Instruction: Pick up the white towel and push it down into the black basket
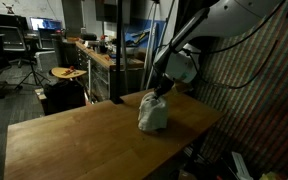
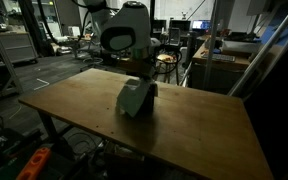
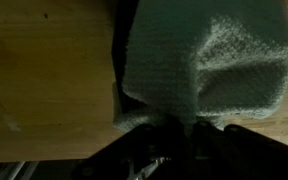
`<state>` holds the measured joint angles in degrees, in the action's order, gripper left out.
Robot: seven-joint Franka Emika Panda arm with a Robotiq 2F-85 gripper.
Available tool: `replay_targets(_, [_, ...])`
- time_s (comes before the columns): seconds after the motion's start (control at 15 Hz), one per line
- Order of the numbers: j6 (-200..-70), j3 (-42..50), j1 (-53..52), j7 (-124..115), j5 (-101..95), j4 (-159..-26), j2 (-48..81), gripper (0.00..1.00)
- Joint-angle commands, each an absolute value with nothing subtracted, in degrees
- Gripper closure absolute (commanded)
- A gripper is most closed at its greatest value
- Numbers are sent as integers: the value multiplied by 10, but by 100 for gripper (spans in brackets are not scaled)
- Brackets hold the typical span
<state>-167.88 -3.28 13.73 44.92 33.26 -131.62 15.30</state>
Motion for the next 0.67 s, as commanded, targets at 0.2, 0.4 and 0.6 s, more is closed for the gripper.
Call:
replay_targets(0.2, [-1677, -37, 150, 449, 340, -1335, 124, 96])
replay_targets(0.4, [-1674, -31, 128, 414, 324, -1358, 106, 96])
replay_targets(0.6, [-1674, -27, 105, 382, 307, -1378, 90, 96])
